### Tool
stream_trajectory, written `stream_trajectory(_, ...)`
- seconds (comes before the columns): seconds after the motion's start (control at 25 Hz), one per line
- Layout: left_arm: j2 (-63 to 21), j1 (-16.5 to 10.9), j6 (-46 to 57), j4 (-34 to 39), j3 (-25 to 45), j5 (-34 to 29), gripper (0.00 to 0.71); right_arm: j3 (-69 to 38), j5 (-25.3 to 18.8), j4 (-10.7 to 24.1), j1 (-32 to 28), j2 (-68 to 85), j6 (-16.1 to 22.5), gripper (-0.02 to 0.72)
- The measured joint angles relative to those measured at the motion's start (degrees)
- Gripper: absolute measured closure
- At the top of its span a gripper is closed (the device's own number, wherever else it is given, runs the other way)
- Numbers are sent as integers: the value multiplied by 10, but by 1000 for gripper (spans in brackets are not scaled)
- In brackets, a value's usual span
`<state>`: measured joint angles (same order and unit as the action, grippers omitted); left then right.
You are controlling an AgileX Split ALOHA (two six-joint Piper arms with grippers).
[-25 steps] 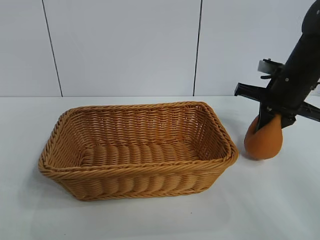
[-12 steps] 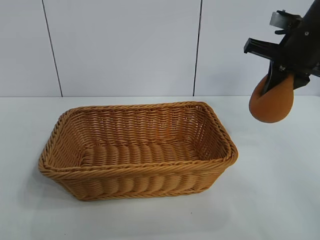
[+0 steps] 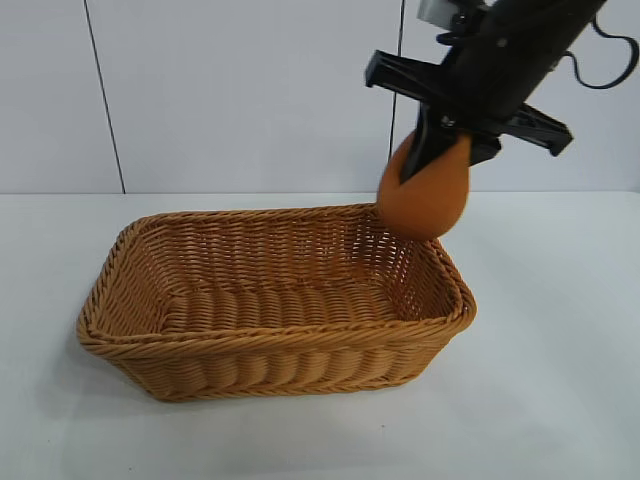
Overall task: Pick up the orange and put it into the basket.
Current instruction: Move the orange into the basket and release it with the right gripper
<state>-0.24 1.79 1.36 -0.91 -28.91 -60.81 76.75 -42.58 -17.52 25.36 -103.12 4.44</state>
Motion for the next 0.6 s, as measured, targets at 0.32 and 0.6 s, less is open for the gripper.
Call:
stream_trajectory(0.32, 0, 0, 0, 0, 0, 0, 121, 0, 99, -15, 84, -28, 19, 636)
stream_trajectory(0.6, 0, 0, 0, 0, 0, 0, 121, 0, 145, -26, 105, -95, 19, 636)
